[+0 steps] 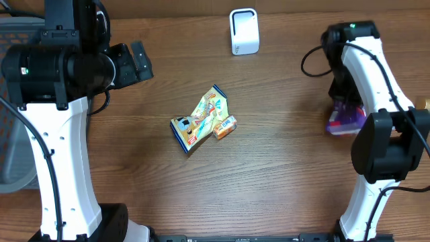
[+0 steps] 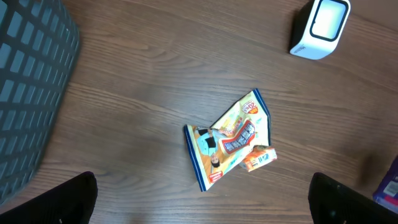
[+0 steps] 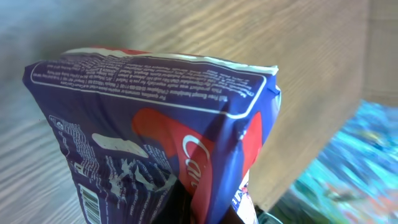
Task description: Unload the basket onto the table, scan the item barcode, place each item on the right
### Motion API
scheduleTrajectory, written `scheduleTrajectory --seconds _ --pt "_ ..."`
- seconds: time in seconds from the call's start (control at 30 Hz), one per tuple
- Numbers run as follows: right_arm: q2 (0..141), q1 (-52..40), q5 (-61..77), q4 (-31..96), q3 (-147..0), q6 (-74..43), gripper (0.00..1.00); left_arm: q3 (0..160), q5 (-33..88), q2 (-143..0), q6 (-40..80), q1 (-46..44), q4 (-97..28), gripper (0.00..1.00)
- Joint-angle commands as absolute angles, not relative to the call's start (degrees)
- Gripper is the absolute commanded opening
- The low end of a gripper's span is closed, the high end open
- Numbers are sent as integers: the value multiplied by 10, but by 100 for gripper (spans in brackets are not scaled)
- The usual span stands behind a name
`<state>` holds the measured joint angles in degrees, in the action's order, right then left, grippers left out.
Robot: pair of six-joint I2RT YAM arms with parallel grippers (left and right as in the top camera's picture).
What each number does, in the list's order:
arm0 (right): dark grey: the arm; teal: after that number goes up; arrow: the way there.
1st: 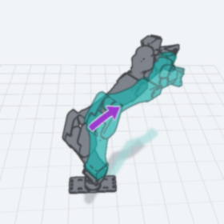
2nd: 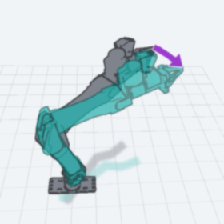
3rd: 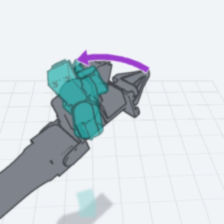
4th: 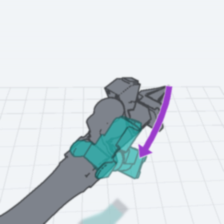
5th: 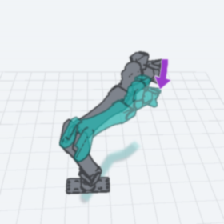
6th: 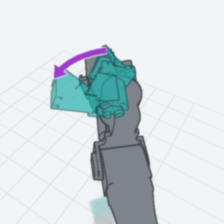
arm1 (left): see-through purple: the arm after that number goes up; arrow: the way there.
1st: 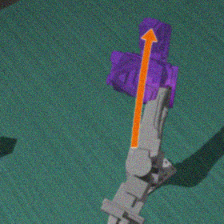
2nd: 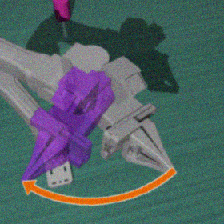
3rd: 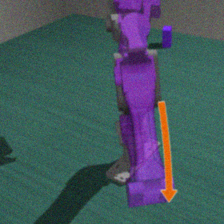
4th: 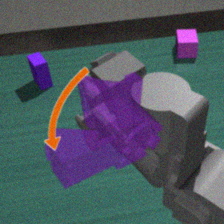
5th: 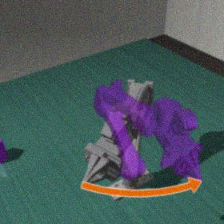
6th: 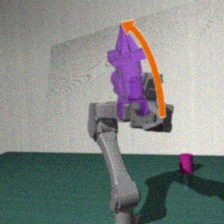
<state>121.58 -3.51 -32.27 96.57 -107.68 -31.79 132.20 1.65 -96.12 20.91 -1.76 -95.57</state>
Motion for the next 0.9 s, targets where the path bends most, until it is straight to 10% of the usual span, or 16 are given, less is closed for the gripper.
scheduleTrajectory --seconds 0.0,0.53,0.87 --pt "1216 -36 -365 964 -1059 -348 4 1321 15 -954 215 -15 -954 100" --pt "1294 -198 -322 969 -1046 -366 5 1321 15 -954 215 -15 -954 100" --pt "1301 -333 -286 947 -1058 -373 28 1321 15 -954 215 -15 -954 100"
